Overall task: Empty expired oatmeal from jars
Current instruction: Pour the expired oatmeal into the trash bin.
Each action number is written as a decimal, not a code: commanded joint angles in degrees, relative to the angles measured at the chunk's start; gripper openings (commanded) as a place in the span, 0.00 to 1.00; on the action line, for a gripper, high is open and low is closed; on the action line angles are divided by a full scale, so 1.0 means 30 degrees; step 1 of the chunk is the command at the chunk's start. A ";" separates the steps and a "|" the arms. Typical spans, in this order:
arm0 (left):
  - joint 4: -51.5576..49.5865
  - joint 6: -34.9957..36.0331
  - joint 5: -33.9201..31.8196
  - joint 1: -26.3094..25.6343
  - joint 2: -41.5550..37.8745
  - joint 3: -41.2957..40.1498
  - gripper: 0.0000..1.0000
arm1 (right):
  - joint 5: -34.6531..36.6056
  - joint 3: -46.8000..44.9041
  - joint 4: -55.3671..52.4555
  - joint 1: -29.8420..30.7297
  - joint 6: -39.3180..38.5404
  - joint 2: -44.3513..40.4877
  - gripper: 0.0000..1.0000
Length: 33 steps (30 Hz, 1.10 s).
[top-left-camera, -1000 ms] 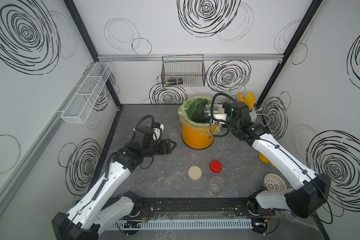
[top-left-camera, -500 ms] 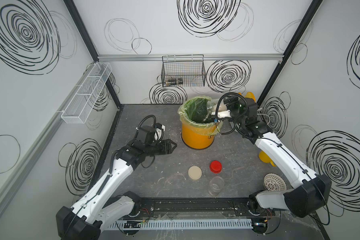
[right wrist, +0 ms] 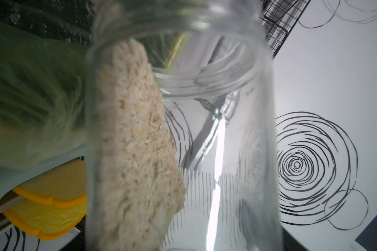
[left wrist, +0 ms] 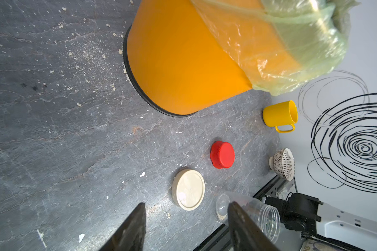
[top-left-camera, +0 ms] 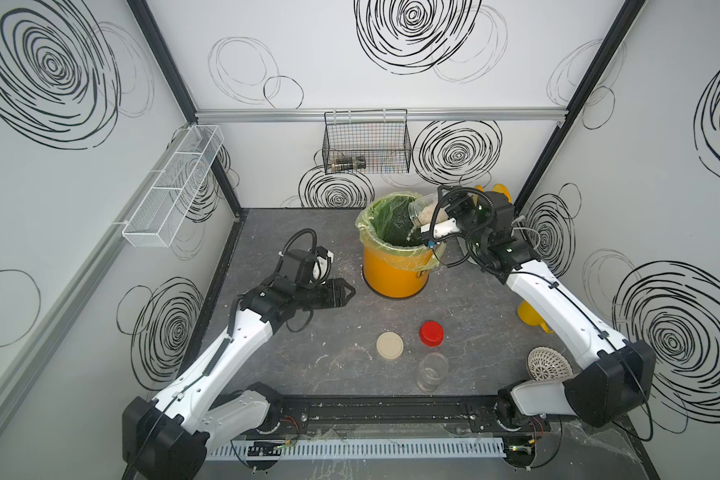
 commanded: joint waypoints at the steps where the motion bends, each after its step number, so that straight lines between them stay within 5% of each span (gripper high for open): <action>1: 0.0444 0.0454 0.0204 0.0186 0.0219 -0.0150 0.63 | -0.0611 -0.0147 0.3030 0.0173 -0.4595 0.0067 0.44; 9: 0.0932 0.0328 0.0379 0.0230 0.1097 -0.0281 0.63 | -0.1763 -0.1169 0.5215 0.0118 -0.7882 -0.0014 0.35; 19: 0.1338 0.0622 0.0899 0.0375 0.1339 -0.0644 0.63 | -0.2036 0.0463 0.3035 0.0663 -1.1005 0.0095 0.33; 33: 0.2226 0.0497 0.1493 0.0563 0.2247 -0.0841 0.62 | 0.0169 0.1163 0.0625 0.1009 -1.1229 -0.0083 0.32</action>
